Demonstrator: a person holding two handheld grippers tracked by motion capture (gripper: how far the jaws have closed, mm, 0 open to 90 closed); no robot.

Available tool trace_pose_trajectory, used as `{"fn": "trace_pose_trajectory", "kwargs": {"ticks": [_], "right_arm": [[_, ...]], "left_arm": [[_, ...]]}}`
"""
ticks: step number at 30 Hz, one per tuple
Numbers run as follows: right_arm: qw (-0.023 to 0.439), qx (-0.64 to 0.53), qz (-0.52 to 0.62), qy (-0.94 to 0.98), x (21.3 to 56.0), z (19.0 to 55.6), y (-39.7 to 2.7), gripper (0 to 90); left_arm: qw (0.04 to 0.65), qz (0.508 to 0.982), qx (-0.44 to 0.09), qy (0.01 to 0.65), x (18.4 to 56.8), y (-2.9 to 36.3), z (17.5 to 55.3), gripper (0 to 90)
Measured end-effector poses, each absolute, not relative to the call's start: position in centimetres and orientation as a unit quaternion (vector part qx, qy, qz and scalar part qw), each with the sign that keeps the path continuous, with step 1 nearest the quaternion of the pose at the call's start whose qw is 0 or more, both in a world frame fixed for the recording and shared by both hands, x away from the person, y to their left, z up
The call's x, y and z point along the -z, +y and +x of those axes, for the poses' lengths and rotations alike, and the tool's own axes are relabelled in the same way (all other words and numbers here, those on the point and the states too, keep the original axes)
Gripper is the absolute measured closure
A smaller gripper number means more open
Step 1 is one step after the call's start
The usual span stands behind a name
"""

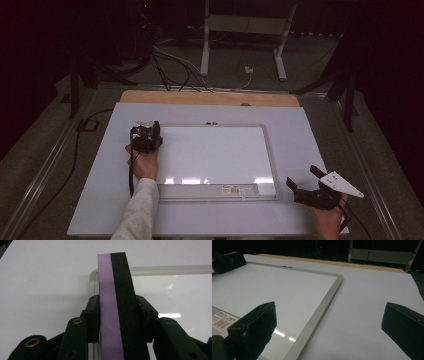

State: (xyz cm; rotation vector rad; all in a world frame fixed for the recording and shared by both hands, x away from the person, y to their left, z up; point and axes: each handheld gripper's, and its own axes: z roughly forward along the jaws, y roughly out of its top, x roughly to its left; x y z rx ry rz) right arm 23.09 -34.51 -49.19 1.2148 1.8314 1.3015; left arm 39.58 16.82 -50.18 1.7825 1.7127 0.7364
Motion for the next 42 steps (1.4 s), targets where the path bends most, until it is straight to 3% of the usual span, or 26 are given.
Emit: {"fn": "trace_pose_trajectory", "kwargs": {"ticks": [9,14,21,30,42], "right_arm": [[0.290,-0.488,0.455,0.686,49.2,23.1,-34.6,0.0],[0.290,-0.488,0.455,0.686,49.2,23.1,-34.5,0.0],[0.290,-0.487,0.453,0.688,49.2,23.0,-34.4,0.0],[0.289,-0.489,0.453,0.688,49.2,23.0,-34.4,0.0],[0.286,-0.491,0.450,0.689,49.1,22.9,-34.3,0.0]], "left_arm": [[0.289,0.668,-0.255,0.636,50.4,17.2,40.0,59.3],[0.314,0.664,-0.261,0.626,49.8,17.3,39.2,36.7],[0.369,0.684,-0.257,0.574,47.8,17.7,37.3,18.3],[0.450,0.698,-0.247,0.500,45.7,18.8,33.7,1.8],[0.497,0.694,-0.277,0.441,45.9,21.9,28.5,0.4]]}}
